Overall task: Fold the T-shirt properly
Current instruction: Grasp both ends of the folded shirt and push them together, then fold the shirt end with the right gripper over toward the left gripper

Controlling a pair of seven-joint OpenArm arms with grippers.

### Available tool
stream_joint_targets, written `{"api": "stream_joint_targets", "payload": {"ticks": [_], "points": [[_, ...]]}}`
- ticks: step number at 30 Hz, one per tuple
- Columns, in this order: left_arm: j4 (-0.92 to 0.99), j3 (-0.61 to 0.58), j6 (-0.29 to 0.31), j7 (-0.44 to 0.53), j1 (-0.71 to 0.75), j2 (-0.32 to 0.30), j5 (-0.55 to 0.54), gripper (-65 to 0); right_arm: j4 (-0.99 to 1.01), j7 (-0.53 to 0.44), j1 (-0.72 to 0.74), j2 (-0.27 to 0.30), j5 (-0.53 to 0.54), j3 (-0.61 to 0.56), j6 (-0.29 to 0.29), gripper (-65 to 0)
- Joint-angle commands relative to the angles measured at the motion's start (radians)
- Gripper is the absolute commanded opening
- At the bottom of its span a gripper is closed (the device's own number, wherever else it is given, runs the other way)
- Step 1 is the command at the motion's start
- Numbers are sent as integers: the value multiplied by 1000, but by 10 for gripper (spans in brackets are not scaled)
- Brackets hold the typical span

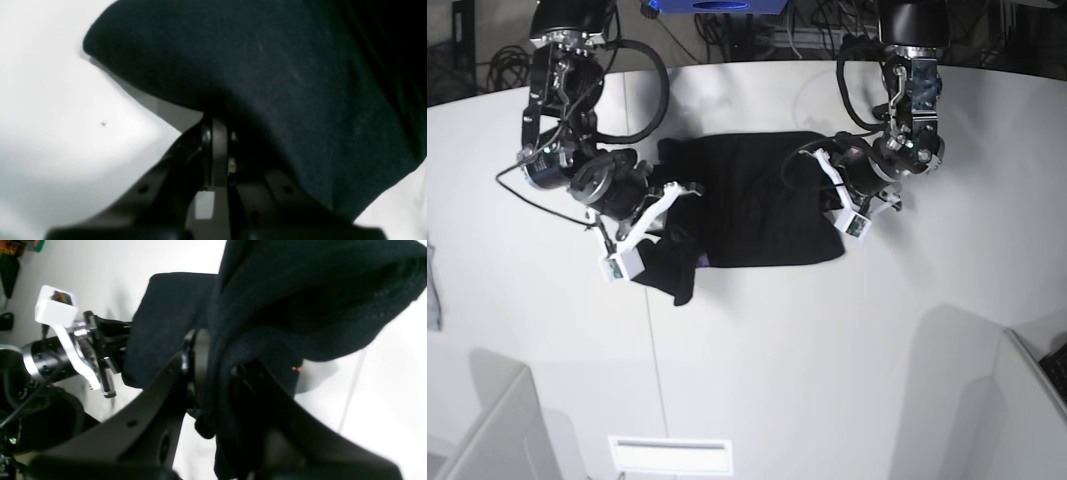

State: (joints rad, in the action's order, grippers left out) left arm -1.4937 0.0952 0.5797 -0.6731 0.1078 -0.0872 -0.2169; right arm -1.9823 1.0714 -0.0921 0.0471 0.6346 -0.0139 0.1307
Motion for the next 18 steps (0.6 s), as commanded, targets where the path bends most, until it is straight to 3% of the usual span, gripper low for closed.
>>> {"api": "stream_joint_targets", "payload": {"ticks": [1,4,8,13,18], "points": [[0,-4,4,-41,0,-3,23,-650,-22,-21,27,-2,21,-18,5,-650],[0,-7,4,-41,-1,-3,23,-650,-22,-21,33,-13,20,-41,-1,-650],[5,-8,4,-41,-13,-3,23,-650,-22,-21,48,-23,20,-64,-55,-650],[28,-8,4,-41,-29,0,23,-650,-16,-26,55,-25,18,-113,-61,-650],[26,-8,4,-41,-27,-1,23,-650,-2,-101,58,-25,18,-180,-78,-650]]}}
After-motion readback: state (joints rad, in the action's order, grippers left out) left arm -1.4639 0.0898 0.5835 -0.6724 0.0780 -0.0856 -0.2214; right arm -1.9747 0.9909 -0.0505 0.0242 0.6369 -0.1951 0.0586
